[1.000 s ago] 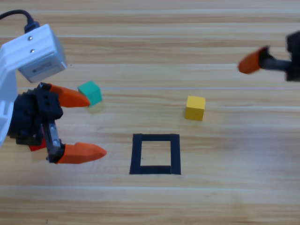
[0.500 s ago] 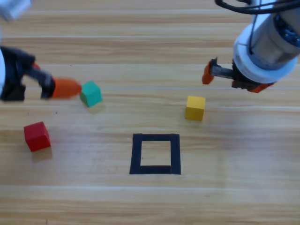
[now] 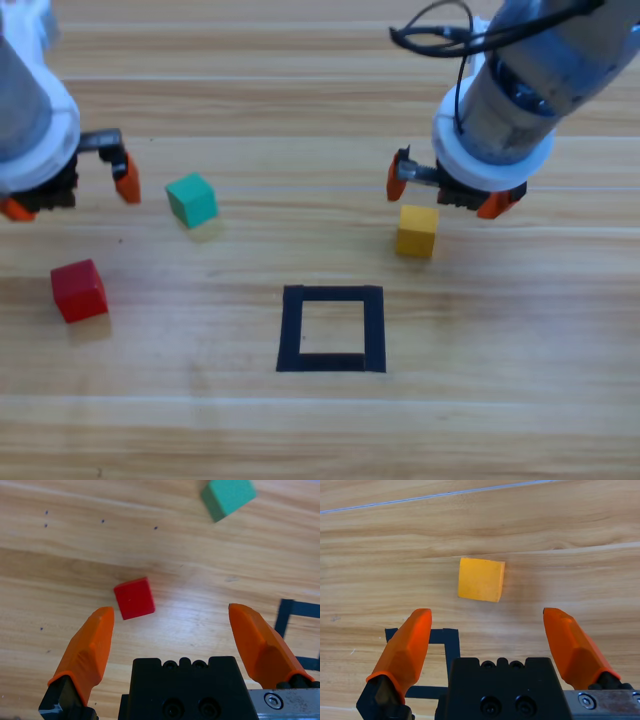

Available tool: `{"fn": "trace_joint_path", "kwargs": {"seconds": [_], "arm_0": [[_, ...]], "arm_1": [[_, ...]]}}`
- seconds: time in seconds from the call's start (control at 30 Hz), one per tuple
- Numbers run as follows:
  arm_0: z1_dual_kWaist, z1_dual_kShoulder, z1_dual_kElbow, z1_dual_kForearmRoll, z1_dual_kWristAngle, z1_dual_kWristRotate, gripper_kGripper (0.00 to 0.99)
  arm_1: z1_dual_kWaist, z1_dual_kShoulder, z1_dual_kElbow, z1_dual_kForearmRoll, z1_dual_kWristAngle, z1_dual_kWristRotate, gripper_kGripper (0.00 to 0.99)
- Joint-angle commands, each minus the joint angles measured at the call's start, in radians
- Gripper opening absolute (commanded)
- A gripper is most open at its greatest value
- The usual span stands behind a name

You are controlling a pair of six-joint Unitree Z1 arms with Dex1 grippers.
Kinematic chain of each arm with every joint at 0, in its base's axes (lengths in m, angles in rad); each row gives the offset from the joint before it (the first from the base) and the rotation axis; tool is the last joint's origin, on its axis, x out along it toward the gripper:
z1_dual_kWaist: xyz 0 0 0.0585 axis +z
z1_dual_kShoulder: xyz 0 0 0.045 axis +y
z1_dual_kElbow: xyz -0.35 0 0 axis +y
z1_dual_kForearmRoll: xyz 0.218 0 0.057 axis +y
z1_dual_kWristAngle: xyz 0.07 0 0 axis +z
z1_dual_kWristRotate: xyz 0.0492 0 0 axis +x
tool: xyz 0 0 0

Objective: Stack the blocks in the rectangular block: red at the bottom, yellow in the middle, green on top

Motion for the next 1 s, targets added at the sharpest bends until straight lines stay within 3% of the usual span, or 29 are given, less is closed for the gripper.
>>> {"fn": "trace_joint_path", "kwargs": {"seconds": [0.03,0.23,0.4,0.67,0.8,0.9,0.93,1.0], "arm_0": [[0.065,0.055,-0.016,0.037,-0.024,-0.038,0.969],[0.097,0.148,-0.069,0.104,-0.053,-0.064,0.959],[0.14,0.216,-0.074,0.107,-0.119,-0.064,0.959],[0.162,0.273,-0.065,0.097,-0.153,-0.067,0.959],[0.185,0.28,-0.019,0.049,-0.176,-0.066,0.959],[0.197,0.286,0.007,0.018,-0.187,-0.061,0.959],[0.202,0.288,0.015,0.009,-0.19,-0.059,0.959],[0.205,0.293,0.027,-0.008,-0.196,-0.058,0.96]], "arm_1": [[0.015,0.123,-0.046,0.012,0.018,0.018,0.976],[0.015,0.174,-0.079,0.012,0.019,0.021,0.976],[0.006,0.214,-0.102,0.014,0.019,0.021,0.971],[-0.008,0.258,-0.124,0.02,0.024,0.024,0.905],[-0.019,0.277,-0.131,0.038,0.024,0.027,0.667],[-0.025,0.275,-0.13,0.047,0.036,0.017,0.198],[-0.028,0.272,-0.127,0.047,0.048,0.012,0.083],[-0.036,0.271,-0.118,0.047,0.068,0.008,0.028]]}}
